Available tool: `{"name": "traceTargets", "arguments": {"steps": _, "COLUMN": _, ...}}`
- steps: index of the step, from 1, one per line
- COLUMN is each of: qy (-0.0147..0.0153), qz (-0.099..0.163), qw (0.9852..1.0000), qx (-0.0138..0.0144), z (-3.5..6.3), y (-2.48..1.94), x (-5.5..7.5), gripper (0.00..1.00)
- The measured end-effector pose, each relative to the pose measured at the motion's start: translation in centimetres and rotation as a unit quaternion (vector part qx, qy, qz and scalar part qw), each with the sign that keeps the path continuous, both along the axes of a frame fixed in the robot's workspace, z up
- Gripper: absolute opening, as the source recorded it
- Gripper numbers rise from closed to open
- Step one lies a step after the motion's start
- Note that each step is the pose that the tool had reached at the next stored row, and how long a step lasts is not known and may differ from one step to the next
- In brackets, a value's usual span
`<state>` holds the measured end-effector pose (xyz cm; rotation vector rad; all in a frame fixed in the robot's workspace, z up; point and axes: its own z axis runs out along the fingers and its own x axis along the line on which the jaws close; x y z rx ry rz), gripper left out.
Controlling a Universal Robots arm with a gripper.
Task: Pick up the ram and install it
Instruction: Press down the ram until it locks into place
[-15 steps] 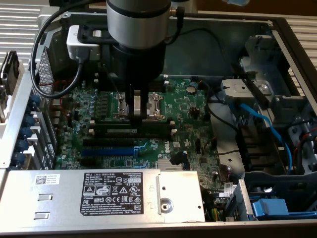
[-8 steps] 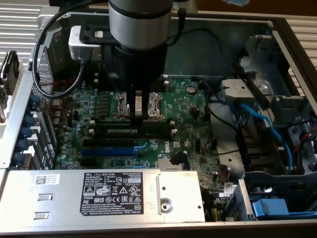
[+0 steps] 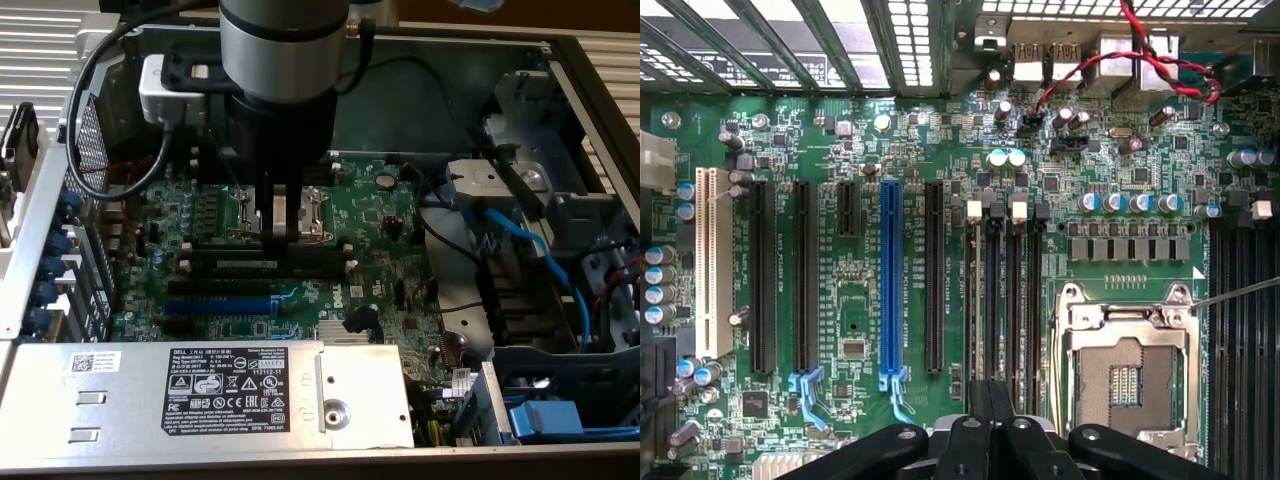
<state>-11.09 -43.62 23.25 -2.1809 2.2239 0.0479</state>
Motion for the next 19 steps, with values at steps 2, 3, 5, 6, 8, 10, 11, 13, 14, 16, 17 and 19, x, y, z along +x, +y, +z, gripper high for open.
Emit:
{"name": "traceTargets", "arguments": {"steps": 2, "qy": 0.0003, "qz": 0.000, "qw": 1.0000, "qx": 0.0000, "z": -0.06, "y": 0.01, "x": 0.00, "gripper": 0.10}}
{"name": "traceTargets", "arguments": {"steps": 3, "qy": 0.0004, "qz": 0.000, "qw": 1.0000, "qx": -0.0001, "z": -0.08, "y": 0.02, "x": 0.01, "gripper": 0.10}}
{"name": "traceTargets", "arguments": {"steps": 5, "qy": 0.0007, "qz": 0.001, "qw": 1.0000, "qx": 0.0000, "z": -0.14, "y": 0.03, "x": 0.00, "gripper": 0.10}}
{"name": "traceTargets", "arguments": {"steps": 6, "qy": 0.0009, "qz": 0.001, "qw": 1.0000, "qx": 0.0000, "z": -0.17, "y": 0.04, "x": 0.01, "gripper": 0.10}}
{"name": "traceTargets", "arguments": {"steps": 8, "qy": 0.0013, "qz": 0.001, "qw": 1.0000, "qx": -0.0002, "z": -0.22, "y": 0.04, "x": 0.01, "gripper": 0.10}}
{"name": "traceTargets", "arguments": {"steps": 10, "qy": 0.0017, "qz": 0.001, "qw": 1.0000, "qx": -0.0001, "z": -0.28, "y": 0.06, "x": 0.01, "gripper": 0.10}}
{"name": "traceTargets", "arguments": {"steps": 11, "qy": 0.0018, "qz": 0.001, "qw": 1.0000, "qx": 0.0000, "z": -0.31, "y": 0.06, "x": 0.00, "gripper": 0.10}}
{"name": "traceTargets", "arguments": {"steps": 13, "qy": 0.0024, "qz": 0.001, "qw": 1.0000, "qx": -0.0001, "z": -0.34, "y": 0.07, "x": 0.00, "gripper": 0.10}}
{"name": "traceTargets", "arguments": {"steps": 14, "qy": 0.0026, "qz": 0.002, "qw": 1.0000, "qx": -0.0001, "z": -0.36, "y": 0.08, "x": 0.00, "gripper": 0.10}}
{"name": "traceTargets", "arguments": {"steps": 16, "qy": 0.0029, "qz": 0.002, "qw": 1.0000, "qx": 0.0000, "z": -0.41, "y": 0.08, "x": 0.00, "gripper": 0.10}}
{"name": "traceTargets", "arguments": {"steps": 17, "qy": 0.0032, "qz": 0.002, "qw": 1.0000, "qx": 0.0000, "z": -0.42, "y": 0.08, "x": 0.00, "gripper": 0.10}}
{"name": "traceTargets", "arguments": {"steps": 19, "qy": 0.0036, "qz": 0.002, "qw": 1.0000, "qx": 0.0001, "z": -0.46, "y": 0.09, "x": 0.00, "gripper": 0.10}}
